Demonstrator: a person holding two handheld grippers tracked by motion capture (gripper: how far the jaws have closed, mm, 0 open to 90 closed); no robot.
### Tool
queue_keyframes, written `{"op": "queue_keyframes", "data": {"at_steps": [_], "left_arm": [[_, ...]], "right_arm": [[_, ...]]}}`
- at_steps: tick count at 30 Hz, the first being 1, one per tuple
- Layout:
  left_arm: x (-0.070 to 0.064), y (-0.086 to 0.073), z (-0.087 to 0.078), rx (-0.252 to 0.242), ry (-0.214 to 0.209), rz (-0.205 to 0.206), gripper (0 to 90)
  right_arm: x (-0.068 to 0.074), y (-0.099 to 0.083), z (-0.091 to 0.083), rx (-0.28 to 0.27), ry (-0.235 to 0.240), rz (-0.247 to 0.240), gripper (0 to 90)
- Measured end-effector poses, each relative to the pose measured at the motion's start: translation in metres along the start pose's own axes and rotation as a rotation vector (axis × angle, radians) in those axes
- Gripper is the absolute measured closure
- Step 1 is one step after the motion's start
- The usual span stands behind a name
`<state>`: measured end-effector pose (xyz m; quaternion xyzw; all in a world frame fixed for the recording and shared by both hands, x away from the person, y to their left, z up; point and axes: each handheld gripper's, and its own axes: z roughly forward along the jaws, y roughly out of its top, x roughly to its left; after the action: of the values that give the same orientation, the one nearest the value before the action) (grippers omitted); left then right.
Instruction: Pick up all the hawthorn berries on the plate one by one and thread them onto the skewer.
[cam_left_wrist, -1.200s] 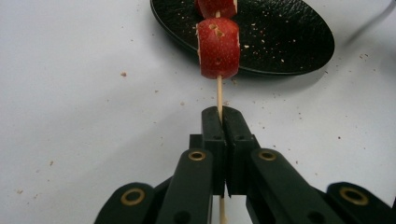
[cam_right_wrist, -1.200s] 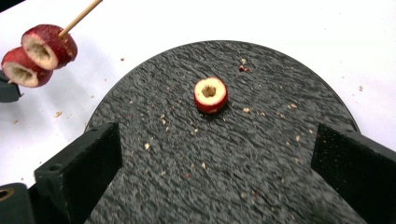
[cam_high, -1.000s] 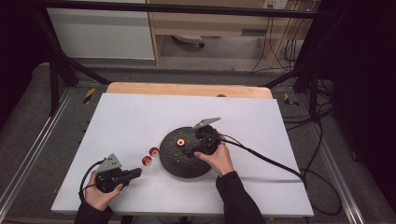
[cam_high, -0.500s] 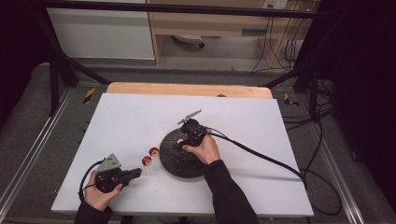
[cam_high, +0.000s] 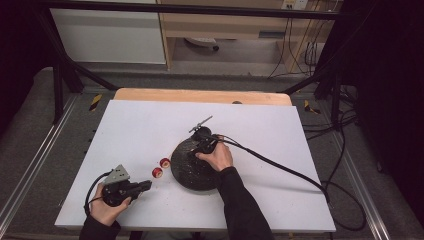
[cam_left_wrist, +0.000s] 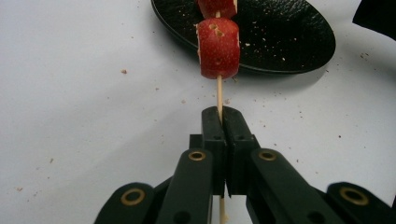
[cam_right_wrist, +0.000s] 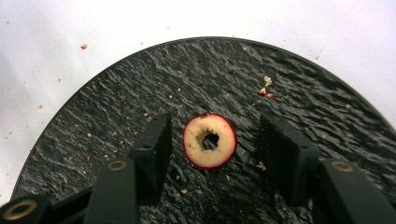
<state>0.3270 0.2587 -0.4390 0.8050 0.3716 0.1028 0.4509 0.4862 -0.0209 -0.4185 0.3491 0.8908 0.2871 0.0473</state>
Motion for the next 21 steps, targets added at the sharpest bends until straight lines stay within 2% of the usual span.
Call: {"op": "queue_keyframes", "data": {"at_steps": [9, 21], "left_arm": [[-0.0001, 0.0001, 0.0003, 0.0, -0.001, -0.001, 88.5], [-0.0007, 0.0003, 0.0009, 0.0, -0.001, 0.0, 88.5]], "right_arm": [[-0.002, 0.0009, 0.0011, 0.009, 0.019, 0.007, 59.6], [-0.0028, 0.0009, 0.0005, 0.026, 0.024, 0.013, 62.8]]}}
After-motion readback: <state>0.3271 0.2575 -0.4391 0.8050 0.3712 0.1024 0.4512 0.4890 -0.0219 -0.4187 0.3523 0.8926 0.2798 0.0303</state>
